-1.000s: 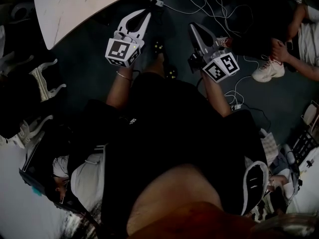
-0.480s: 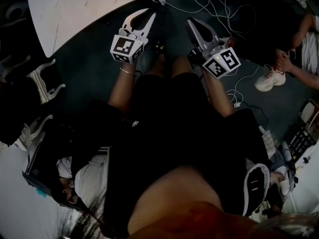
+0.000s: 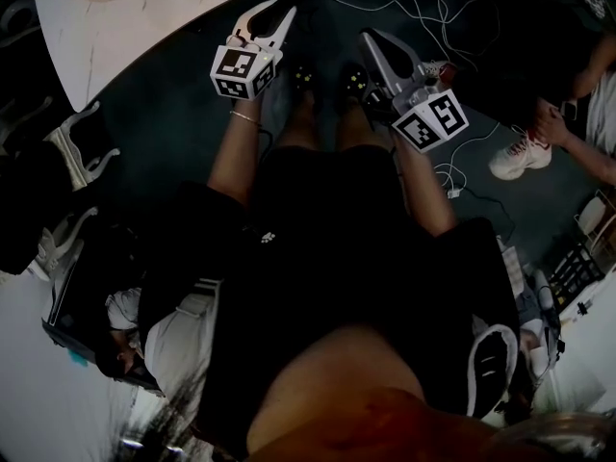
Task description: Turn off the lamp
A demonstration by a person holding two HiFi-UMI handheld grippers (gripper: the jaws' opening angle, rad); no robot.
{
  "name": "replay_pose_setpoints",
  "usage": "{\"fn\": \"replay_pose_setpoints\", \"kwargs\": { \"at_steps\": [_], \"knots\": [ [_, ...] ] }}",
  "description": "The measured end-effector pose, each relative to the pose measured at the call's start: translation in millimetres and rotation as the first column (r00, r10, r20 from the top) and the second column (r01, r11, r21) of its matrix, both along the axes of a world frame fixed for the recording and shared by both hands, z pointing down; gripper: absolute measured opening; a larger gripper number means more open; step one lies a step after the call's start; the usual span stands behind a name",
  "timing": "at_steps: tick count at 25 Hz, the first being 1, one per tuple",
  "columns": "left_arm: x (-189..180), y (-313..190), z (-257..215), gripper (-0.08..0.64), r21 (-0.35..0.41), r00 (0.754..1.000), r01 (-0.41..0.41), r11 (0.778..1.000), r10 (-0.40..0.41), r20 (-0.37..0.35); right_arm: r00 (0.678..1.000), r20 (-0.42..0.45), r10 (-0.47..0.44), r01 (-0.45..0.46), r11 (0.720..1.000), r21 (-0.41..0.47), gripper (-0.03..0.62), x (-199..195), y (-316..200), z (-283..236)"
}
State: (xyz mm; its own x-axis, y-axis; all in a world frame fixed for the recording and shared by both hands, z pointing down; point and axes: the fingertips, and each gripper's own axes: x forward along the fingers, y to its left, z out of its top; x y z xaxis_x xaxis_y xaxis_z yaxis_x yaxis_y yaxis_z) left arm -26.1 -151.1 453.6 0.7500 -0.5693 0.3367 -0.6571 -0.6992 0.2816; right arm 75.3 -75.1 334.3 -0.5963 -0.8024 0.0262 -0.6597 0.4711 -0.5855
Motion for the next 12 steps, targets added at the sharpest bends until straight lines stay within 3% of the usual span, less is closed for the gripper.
{"fn": "replay_pose_setpoints", "kwargs": {
  "at_steps": [12],
  "knots": [
    [9.0,-24.6,28.6,0.074,0.002,0.999,0.041,0.999,-0.041,-0.006,1.0,-0.007,0.018,-0.018,0.999,-0.028,0.0,21.1,-11.6,38.0]
  ]
}}
